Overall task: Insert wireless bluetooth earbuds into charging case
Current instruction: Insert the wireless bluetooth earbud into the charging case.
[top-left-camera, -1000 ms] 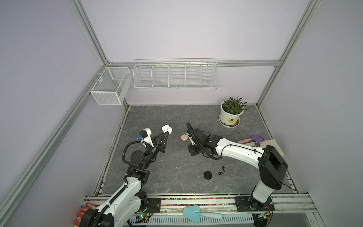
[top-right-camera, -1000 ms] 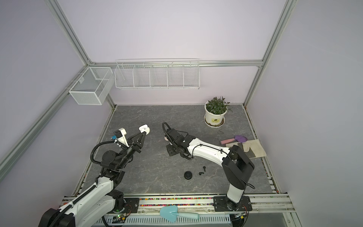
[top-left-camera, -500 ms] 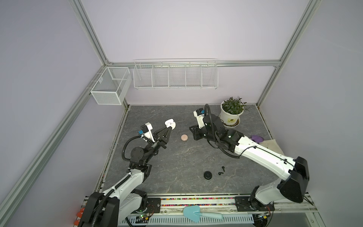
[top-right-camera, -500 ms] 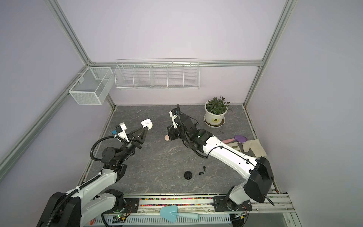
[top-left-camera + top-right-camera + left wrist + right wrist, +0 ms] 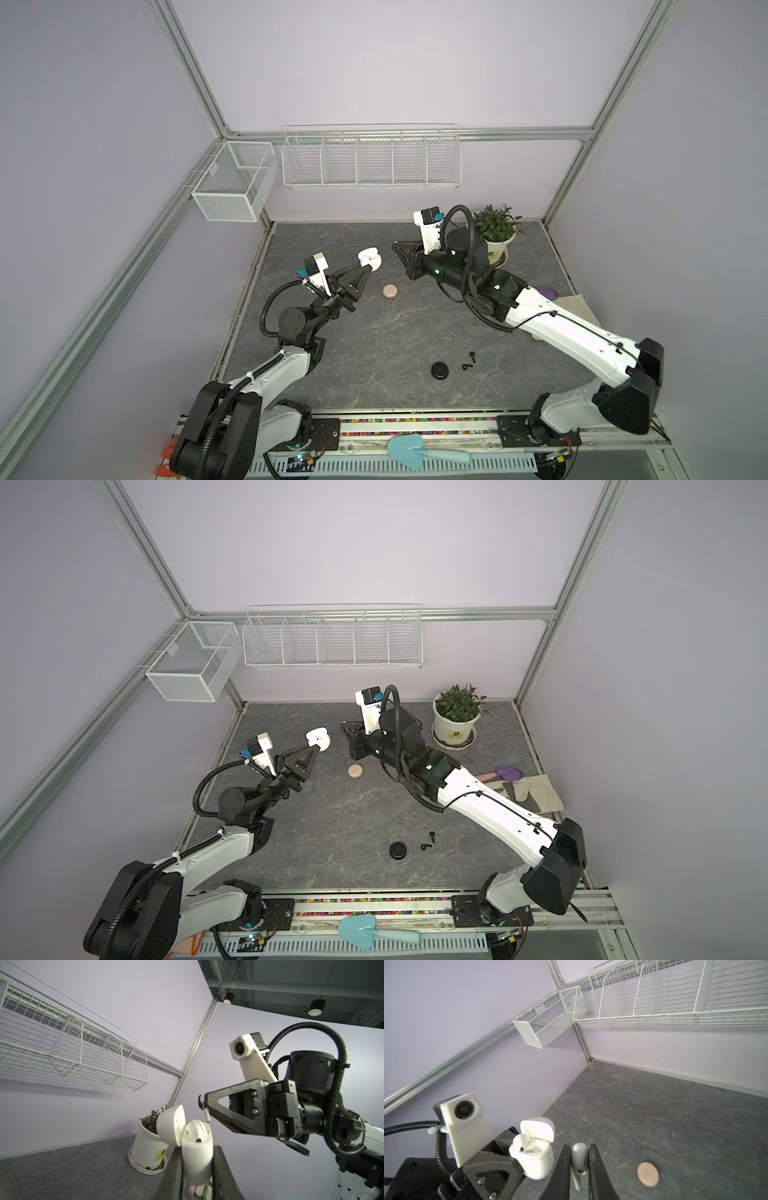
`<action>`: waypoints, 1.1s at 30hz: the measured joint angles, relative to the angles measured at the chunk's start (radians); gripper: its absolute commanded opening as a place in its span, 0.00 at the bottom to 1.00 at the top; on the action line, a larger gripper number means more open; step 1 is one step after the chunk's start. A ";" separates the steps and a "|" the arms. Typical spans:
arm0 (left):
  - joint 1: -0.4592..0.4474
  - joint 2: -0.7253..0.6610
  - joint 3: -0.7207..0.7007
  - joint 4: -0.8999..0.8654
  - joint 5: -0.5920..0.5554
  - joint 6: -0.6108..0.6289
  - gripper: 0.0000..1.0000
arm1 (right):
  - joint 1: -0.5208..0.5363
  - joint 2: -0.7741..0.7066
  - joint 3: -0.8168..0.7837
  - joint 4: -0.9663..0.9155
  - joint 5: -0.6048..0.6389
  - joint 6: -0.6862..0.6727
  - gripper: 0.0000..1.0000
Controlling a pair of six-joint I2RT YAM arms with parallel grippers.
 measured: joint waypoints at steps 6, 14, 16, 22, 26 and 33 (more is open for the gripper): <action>-0.006 0.006 0.010 0.008 0.018 0.000 0.00 | 0.020 0.002 0.020 0.058 -0.023 -0.007 0.11; -0.006 0.005 0.010 0.012 0.019 0.000 0.00 | 0.063 0.024 0.048 0.115 -0.048 -0.015 0.11; -0.006 0.004 0.010 0.011 0.018 0.000 0.00 | 0.065 0.034 0.051 0.121 -0.055 -0.014 0.11; -0.006 -0.012 0.010 0.011 0.014 0.005 0.00 | 0.069 0.069 0.053 0.127 -0.067 -0.014 0.11; -0.006 -0.027 0.010 0.014 0.014 0.011 0.00 | 0.069 0.086 0.053 0.127 -0.077 -0.010 0.11; -0.006 -0.028 0.009 0.015 0.014 0.020 0.00 | 0.069 0.090 0.054 0.127 -0.087 0.006 0.10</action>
